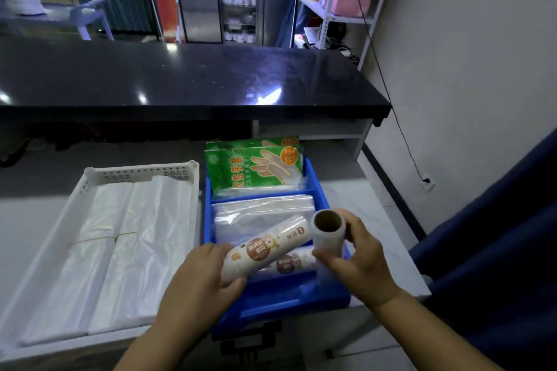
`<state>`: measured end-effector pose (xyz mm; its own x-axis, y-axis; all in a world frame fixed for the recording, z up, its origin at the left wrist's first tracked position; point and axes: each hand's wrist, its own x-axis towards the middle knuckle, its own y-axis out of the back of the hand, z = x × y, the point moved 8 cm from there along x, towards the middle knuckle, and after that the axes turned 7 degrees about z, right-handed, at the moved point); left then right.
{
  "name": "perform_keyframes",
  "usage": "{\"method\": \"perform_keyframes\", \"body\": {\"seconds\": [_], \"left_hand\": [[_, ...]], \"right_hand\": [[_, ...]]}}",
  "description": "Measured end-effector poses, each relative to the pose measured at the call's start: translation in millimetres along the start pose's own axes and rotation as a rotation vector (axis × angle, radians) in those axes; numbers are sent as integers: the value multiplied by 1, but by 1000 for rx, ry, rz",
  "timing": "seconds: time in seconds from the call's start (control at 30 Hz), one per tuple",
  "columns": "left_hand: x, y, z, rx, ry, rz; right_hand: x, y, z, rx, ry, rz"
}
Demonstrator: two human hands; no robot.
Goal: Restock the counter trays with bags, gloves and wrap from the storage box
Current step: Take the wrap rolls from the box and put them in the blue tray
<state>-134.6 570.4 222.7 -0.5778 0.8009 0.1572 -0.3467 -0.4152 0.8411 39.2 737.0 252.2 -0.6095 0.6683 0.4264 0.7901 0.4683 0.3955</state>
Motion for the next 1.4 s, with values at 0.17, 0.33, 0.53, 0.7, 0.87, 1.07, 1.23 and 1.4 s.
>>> {"method": "perform_keyframes", "body": {"seconds": [0.17,0.33,0.53,0.7,0.87,1.07,1.23,1.4], "left_hand": [[1,-28,5,-58,-12,-143],[6,-59,16,-9,-110,-278],[16,-76,21,194,-107,-230],[22,-76,18,157,-44,-217],[22,-77,19,100,-53,-226],[28,-17,-4,57,-3,41],[17,34,-39,25,159,215],[-4,47,-62,-19,272,267]], "right_hand": [[10,66,-2,176,-103,438],[21,97,-13,156,-79,587],[10,100,-2,147,-120,597],[10,92,-1,112,-153,570],[17,73,-9,60,-111,486],[30,6,-45,-102,191,125],[16,-78,-51,-544,540,-288],[2,-130,-20,-725,531,-625]]}}
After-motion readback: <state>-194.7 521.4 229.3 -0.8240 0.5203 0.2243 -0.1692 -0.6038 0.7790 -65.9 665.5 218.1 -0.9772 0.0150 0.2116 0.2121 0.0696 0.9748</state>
